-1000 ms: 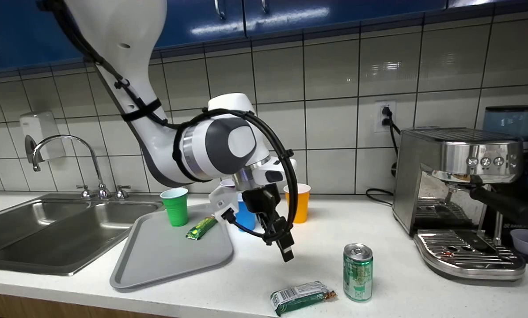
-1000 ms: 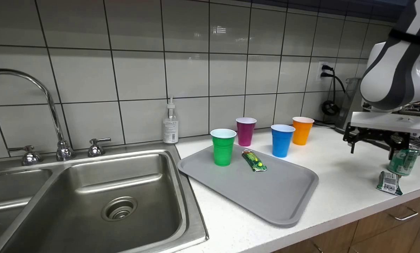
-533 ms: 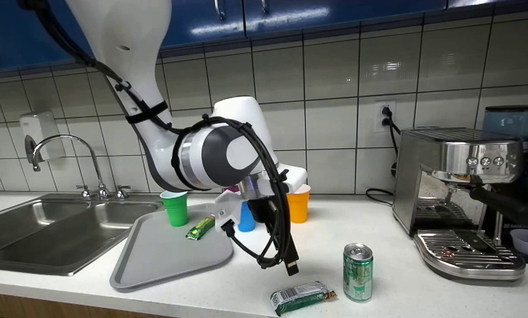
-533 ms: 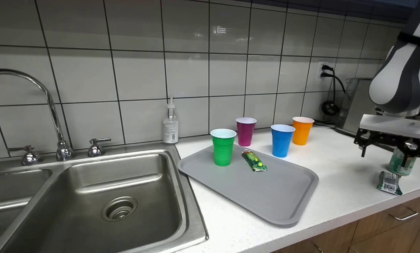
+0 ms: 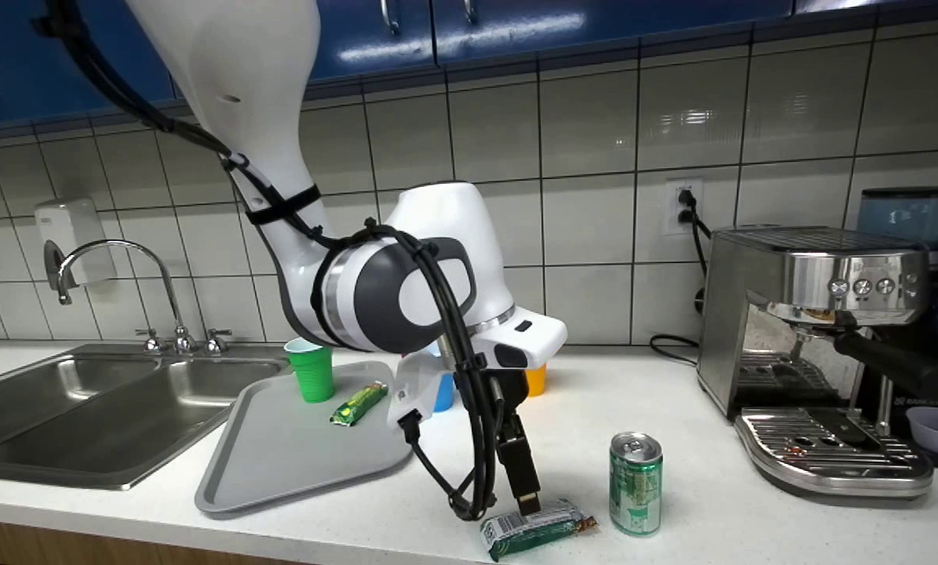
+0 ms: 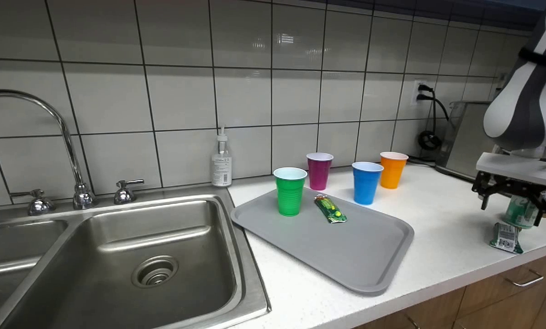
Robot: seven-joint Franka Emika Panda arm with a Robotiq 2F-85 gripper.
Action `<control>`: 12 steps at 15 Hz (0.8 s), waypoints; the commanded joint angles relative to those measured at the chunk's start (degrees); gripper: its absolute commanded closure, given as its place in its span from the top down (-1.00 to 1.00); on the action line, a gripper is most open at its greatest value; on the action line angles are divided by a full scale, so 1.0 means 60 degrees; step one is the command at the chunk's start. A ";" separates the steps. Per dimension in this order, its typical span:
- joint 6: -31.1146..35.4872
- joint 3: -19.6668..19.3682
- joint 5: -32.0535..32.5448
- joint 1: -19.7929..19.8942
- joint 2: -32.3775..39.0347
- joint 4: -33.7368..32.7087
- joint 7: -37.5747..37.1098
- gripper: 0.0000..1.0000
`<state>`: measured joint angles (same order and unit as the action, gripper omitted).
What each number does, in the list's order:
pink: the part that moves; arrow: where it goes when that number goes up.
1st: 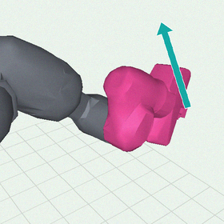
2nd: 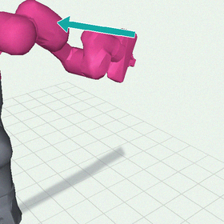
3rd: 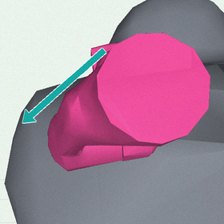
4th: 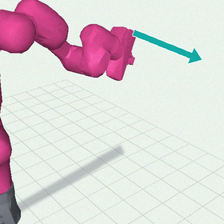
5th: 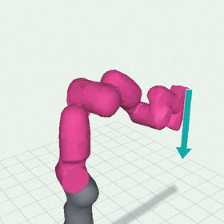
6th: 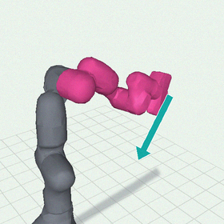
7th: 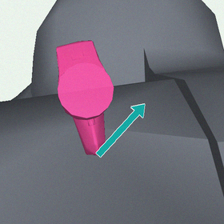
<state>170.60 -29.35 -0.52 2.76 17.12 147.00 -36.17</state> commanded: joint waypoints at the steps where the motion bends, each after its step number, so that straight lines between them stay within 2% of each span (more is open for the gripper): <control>1: -0.0046 0.0716 -0.0834 0.0556 0.0377 -0.0400 0.0597 1.00; 6: -0.0110 0.1361 -0.1662 0.0917 0.0970 -0.0953 0.1001 1.00; 12: -0.0134 0.1467 -0.2038 0.1063 0.1412 -0.1207 0.1342 1.00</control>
<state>170.58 -22.03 -10.65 7.05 24.46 141.39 -31.12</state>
